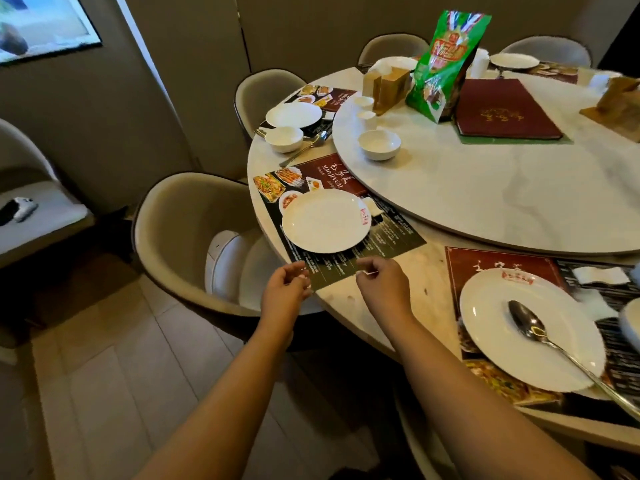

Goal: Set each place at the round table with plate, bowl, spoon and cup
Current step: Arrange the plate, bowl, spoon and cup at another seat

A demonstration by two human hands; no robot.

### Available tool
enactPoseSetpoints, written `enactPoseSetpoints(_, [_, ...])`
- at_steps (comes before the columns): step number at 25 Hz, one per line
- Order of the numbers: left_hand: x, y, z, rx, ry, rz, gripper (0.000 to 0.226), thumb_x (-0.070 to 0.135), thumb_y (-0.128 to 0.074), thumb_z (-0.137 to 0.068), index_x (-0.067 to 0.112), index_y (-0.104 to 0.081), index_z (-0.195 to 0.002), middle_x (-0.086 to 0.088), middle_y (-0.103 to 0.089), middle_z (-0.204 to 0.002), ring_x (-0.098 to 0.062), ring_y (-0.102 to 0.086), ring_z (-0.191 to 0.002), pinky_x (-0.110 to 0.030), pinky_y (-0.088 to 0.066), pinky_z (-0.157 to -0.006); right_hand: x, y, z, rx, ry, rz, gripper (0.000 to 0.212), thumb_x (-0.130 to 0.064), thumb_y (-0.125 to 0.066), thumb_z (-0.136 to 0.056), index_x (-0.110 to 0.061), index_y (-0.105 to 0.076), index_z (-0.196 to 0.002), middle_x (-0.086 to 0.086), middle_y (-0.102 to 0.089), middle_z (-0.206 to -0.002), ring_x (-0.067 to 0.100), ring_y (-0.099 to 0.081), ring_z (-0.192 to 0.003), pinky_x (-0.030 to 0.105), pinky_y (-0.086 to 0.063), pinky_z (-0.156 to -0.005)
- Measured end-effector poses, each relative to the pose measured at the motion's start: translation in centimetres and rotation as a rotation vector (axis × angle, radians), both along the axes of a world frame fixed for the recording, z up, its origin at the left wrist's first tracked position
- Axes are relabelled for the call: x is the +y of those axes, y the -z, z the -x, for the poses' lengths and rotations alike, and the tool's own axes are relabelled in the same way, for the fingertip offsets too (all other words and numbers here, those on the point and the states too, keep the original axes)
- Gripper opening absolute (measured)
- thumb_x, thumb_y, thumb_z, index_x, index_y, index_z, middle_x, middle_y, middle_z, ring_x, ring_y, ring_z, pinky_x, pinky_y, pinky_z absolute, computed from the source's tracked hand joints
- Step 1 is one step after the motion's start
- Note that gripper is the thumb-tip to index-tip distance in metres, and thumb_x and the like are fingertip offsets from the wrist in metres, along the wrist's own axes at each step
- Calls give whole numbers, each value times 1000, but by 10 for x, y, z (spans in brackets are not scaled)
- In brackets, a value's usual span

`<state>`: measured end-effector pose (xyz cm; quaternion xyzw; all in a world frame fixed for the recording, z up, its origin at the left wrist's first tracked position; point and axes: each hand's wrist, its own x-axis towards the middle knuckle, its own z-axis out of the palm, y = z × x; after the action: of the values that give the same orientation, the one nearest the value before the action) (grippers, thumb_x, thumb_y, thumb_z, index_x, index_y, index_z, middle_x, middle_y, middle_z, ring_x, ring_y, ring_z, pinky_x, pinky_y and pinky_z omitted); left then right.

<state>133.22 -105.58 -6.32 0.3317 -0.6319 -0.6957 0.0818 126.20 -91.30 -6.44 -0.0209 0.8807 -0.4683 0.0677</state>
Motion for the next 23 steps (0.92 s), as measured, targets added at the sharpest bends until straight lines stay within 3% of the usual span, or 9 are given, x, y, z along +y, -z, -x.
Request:
enactPoseSetpoints(2, [-21,2,18,-6,9,45,26,5,-48,-95,15,-57,-118,-6,-61,-113,-16,-62,-97,-33,-55,-87,-16,2,18,-35,25,0,26,-16,-62,-87,-18,-65,-113,4,-59,-116,17,-59,-99,24,-42,-78])
enactPoseSetpoints(5, [-53,10,54,-34,40,136,31,7,-49,-94,19,-54,-122,-6,-53,-125,-10,-59,-94,-34,-54,-83,-39,9,50,-167,99,73,39,-16,-62,-87,-17,-53,-125,7,-56,-122,23,-61,-104,36,-55,-84])
enactPoseSetpoints(9, [-79,19,101,-131,28,244,49,11,-54,-94,17,-42,-141,-6,-33,-147,-25,-50,-123,-43,-49,-100,-59,25,83,-254,248,137,52,-10,-57,-85,-15,-45,-135,9,-59,-124,32,-65,-103,48,-58,-82])
enactPoseSetpoints(11, [-88,22,121,-201,50,276,49,11,-51,-95,12,-40,-143,-10,-40,-145,-28,-50,-123,-45,-45,-103,-66,32,97,-298,327,133,48,-9,-52,-87,-16,-46,-135,10,-62,-121,35,-67,-99,45,-60,-75])
enactPoseSetpoints(14, [-97,26,137,-215,57,252,41,8,-52,-94,11,-52,-135,-10,-57,-130,-28,-54,-119,-47,-46,-103,-72,36,110,-323,392,117,43,-3,-47,-89,-16,-48,-130,11,-64,-114,35,-68,-94,28,-51,-47])
enactPoseSetpoints(17, [-112,27,148,-238,5,244,40,6,-56,-92,13,-56,-131,-9,-60,-126,-26,-56,-116,-47,-48,-101,-85,32,121,-310,407,131,38,0,-46,-89,-15,-51,-124,11,-65,-113,34,-68,-94,22,-46,-47])
enactPoseSetpoints(23, [-162,22,202,-213,6,225,44,10,-57,-92,14,-51,-135,-8,-58,-130,-23,-55,-114,-41,-50,-92,-133,20,180,-279,362,133,37,4,-38,-91,-10,-52,-123,13,-64,-115,35,-69,-85,12,-37,-29])
